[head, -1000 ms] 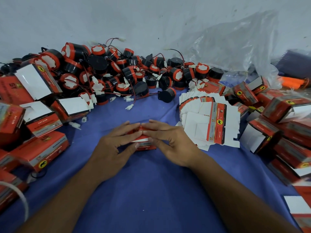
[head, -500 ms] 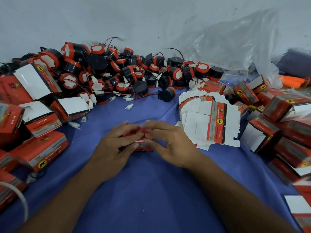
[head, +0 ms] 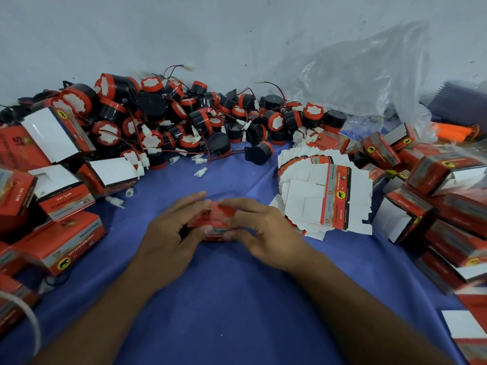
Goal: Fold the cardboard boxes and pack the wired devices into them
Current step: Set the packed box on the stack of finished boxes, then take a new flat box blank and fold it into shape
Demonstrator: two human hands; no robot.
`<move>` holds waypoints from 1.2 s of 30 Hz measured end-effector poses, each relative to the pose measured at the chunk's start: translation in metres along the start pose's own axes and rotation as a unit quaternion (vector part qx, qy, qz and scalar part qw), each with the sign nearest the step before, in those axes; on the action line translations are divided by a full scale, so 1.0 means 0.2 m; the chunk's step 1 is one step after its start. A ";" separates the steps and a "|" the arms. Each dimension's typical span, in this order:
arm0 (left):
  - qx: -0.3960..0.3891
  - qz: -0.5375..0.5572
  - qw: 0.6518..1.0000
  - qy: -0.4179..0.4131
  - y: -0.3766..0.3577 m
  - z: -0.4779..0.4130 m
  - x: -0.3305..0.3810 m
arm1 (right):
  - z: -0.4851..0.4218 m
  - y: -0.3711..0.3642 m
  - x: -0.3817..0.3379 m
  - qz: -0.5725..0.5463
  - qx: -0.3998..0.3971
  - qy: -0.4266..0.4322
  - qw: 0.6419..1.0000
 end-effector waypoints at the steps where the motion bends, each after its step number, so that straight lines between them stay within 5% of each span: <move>1: 0.003 -0.007 1.000 0.002 0.00 0.00 0.00 | 0.00 0.00 -0.01 0.009 0.005 0.007 1.000; 6: 0.036 -0.014 0.998 0.054 0.04 0.01 -0.04 | 0.01 0.01 -0.01 0.015 0.040 0.012 0.999; 9: 0.061 0.025 0.993 0.095 0.07 0.01 -0.08 | -0.01 0.16 0.12 -0.035 0.144 -0.103 0.984; 12: 0.028 0.018 0.995 0.097 0.04 0.00 -0.09 | 0.09 0.49 0.40 -0.230 0.366 -0.287 0.855; 15: 0.016 0.005 0.996 0.092 0.02 0.00 -0.10 | 0.23 0.83 0.53 -0.347 0.535 -0.276 0.720; 17: 0.015 0.002 0.995 0.096 0.01 0.00 -0.11 | 0.28 0.92 0.60 -0.422 0.554 -0.265 0.667; 18: 0.016 -0.001 0.995 0.096 0.01 0.00 -0.11 | 0.29 0.96 0.61 -0.370 0.534 -0.292 0.702; 20: 0.012 -0.006 0.995 0.095 0.00 0.00 -0.11 | 0.26 0.97 0.62 -0.075 0.378 -0.409 0.827; 22: 0.004 -0.006 0.995 0.095 0.00 0.01 -0.12 | 0.25 0.89 0.68 0.201 0.163 -0.492 0.831; 24: 0.006 -0.010 0.996 0.092 0.00 0.01 -0.11 | 0.29 0.81 0.72 0.280 0.036 -0.540 0.793; 27: 0.015 -0.009 0.996 0.085 0.01 0.00 -0.10 | 0.30 0.80 0.71 0.274 0.025 -0.552 0.787; 32: 0.018 0.002 0.995 0.094 0.01 0.00 -0.08 | 0.21 0.98 0.56 0.199 0.145 -0.489 0.837; 36: 0.033 0.074 0.991 0.104 0.02 0.01 -0.06 | 0.11 0.89 0.44 -0.124 0.267 -0.419 0.859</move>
Point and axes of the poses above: each hand's wrist, its own z-axis away from the middle knuckle, its own y-axis out of the back of the hand, x = y × z, the point moved 10 cm from there along -z, towards the middle knuckle, and after that the axes turned 1 degree about -y, right-handed, at the moved point
